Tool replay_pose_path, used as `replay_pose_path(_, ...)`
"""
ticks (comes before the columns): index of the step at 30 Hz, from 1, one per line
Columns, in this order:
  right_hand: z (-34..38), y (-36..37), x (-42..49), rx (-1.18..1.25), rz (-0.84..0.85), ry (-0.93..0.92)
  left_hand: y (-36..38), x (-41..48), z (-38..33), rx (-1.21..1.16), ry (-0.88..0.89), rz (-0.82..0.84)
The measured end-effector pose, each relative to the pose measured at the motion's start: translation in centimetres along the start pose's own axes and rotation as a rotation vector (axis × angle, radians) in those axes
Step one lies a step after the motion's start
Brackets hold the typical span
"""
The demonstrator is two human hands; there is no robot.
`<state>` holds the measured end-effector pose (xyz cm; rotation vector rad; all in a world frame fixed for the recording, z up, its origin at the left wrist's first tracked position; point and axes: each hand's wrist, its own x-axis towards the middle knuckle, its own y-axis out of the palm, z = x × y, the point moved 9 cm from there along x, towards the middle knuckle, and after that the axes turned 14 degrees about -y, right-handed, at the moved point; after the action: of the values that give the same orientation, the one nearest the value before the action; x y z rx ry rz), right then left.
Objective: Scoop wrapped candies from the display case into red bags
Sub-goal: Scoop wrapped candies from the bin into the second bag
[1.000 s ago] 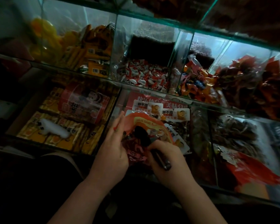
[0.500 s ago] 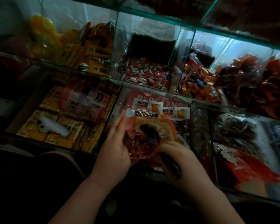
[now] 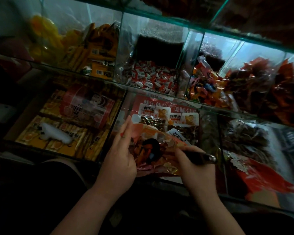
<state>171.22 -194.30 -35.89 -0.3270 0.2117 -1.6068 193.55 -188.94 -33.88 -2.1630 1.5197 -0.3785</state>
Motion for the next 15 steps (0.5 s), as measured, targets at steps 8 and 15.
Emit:
replay_pose_path(8,-0.5,-1.1,-0.7,0.170,-0.137,0.130,0.7,-0.3,-0.3,-0.002,0.018,0.006)
replay_pose_path(15,3.3,4.2,-0.5,-0.155,0.312,-0.258,0.8,-0.7,-0.3,-0.001,0.018,-0.022)
